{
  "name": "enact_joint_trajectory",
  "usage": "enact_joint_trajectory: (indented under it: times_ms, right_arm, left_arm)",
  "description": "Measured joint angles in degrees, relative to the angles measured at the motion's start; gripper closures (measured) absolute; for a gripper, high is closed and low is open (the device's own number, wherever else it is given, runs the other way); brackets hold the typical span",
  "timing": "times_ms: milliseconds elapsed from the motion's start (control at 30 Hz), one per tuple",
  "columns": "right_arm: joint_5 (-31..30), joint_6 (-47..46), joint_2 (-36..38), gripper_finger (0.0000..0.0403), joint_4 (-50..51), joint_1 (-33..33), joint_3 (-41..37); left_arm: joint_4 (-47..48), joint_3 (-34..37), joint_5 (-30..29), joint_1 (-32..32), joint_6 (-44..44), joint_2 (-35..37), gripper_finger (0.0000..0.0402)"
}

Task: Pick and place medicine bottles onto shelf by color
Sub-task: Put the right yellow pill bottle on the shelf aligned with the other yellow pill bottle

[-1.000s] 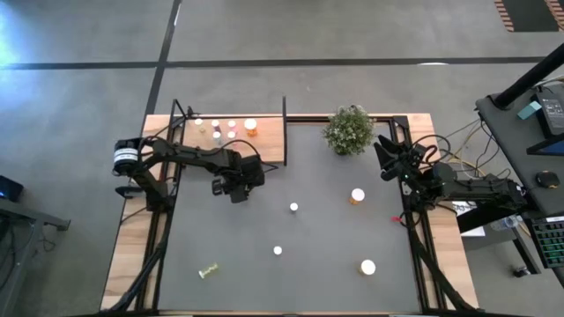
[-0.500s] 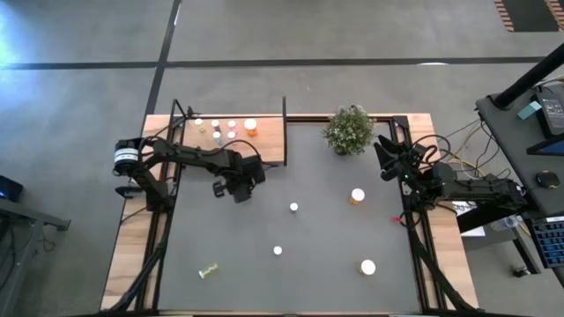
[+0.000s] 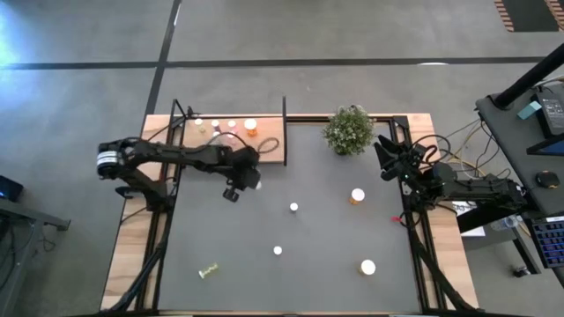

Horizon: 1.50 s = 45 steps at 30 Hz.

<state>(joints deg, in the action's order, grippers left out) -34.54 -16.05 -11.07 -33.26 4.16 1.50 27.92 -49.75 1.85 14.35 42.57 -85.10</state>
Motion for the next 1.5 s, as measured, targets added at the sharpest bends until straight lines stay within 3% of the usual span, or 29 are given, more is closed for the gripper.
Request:
enact_joint_trajectory:
  times_ms: [133, 400, 600, 733, 967, 1500]
  right_arm:
    - [0.0, 0.0, 0.0, 0.0142, 0.0, 0.0, 0.0]
    - [0.0, 0.0, 0.0, 0.0142, 0.0, 0.0, 0.0]
    - [0.0, 0.0, 0.0, 0.0142, 0.0, 0.0, 0.0]
    - [0.0, 0.0, 0.0, 0.0142, 0.0, 0.0, 0.0]
    - [0.0, 0.0, 0.0, 0.0142, 0.0, 0.0, 0.0]
    - [0.0, 0.0, 0.0, 0.0142, 0.0, 0.0, 0.0]
  left_arm:
    - [-8.5, 5.0, -1.1, 0.9, -13.0, 6.5, 0.0323]
    - [-27.2, 18.1, -14.1, 0.8, -37.7, 20.1, 0.0319]
    - [-41.2, 26.5, -26.5, -2.1, -43.8, 26.8, 0.0318]
    - [-44.8, 29.3, -35.9, -4.6, -44.2, 29.4, 0.0318]
    - [-45.0, 31.4, -50.1, -8.3, -52.4, 30.3, 0.0318]
    - [-44.9, 36.4, -73.2, -21.0, -69.2, 28.1, 0.0317]
